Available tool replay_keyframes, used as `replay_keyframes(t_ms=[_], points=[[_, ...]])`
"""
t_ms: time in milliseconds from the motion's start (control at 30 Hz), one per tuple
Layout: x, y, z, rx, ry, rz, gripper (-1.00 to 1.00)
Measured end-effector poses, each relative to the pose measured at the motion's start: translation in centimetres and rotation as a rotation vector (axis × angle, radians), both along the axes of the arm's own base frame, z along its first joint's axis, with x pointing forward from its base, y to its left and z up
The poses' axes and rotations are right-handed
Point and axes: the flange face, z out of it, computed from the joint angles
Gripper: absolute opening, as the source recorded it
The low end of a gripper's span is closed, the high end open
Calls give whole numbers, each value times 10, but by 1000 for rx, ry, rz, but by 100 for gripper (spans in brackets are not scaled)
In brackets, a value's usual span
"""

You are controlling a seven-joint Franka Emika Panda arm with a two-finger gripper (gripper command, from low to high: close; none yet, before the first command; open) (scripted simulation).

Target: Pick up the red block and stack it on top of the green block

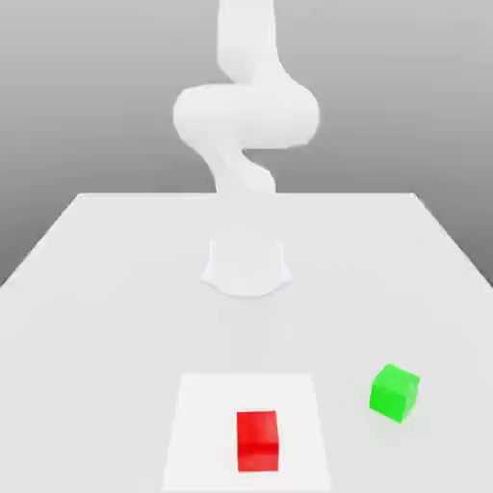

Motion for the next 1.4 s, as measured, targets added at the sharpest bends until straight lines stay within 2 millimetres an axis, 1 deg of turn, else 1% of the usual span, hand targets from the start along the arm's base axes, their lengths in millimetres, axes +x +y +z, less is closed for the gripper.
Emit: replay_keyframes(t_ms=[67, 167, 267, 333, 433, 567, 667, 733, 833, 900, 967, 1067, 1400], points=[[27, 2, -38, -60, 75, -38, 0], [60, 0, -96, -130, 183, -77, 0], [84, -7, -157, -178, 289, -100, 0], [95, -12, -198, -199, 357, -107, 0], [104, -20, -257, -211, 453, -106, 0], [105, -27, -330, -194, 566, -88, 0], [99, -27, -377, -156, 633, -62, 0], [93, -22, -403, -121, 668, -35, 0], [83, -13, -434, -54, 702, 5, 0], [76, -6, -448, 0, 714, 32, 0], [71, 2, -457, 56, 716, 58, 0], [67, 9, -470, 94, 733, 77, 0], [63, 18, -505, 136, 781, 97, 0]])
